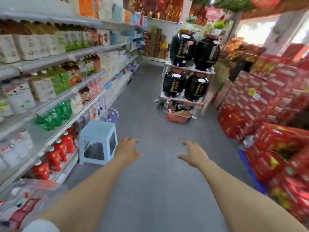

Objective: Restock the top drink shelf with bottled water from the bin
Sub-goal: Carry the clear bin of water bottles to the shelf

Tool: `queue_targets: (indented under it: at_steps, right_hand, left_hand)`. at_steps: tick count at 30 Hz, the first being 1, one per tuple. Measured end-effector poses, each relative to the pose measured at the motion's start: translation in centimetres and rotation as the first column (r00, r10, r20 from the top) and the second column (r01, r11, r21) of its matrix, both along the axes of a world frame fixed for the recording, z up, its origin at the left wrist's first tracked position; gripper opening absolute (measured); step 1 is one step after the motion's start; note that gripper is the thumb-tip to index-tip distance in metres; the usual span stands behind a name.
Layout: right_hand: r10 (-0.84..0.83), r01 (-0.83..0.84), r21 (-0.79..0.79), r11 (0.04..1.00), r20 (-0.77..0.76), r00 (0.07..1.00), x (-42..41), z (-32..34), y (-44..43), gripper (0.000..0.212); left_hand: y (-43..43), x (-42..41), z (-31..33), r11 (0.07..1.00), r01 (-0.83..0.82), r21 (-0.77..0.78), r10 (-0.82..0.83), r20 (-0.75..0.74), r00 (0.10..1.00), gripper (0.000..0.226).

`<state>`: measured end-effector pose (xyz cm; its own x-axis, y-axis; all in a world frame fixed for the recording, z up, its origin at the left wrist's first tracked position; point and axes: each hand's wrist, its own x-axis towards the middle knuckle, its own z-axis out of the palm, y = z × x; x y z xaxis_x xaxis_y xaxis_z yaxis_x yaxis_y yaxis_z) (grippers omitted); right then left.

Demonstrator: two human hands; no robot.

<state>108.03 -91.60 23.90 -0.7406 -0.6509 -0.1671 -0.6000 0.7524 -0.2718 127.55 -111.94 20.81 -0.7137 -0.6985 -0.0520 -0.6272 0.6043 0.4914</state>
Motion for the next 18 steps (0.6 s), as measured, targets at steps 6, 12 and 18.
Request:
queue_targets:
  at_steps: [6,12,18]
  right_hand:
    - [-0.241,0.241,-0.015,0.970,-0.015,0.970,-7.0,0.6,22.2,0.072]
    - [-0.455,0.454,-0.041,0.890,-0.003,0.891,-12.3,0.1,44.3,0.075]
    - [-0.615,0.614,-0.051,0.788,0.002,0.789,-17.4,-1.5,60.4,0.073]
  left_hand:
    - [18.0,-12.9,-0.5,0.976,0.208,-0.062,-0.208,0.003,0.978,0.062]
    - [36.5,-24.1,-0.9,0.912,0.388,-0.136,-0.395,-0.026,0.918,0.062]
    - [50.4,-33.0,-2.0,0.845,0.512,-0.155,-0.517,0.010,0.856,0.060]
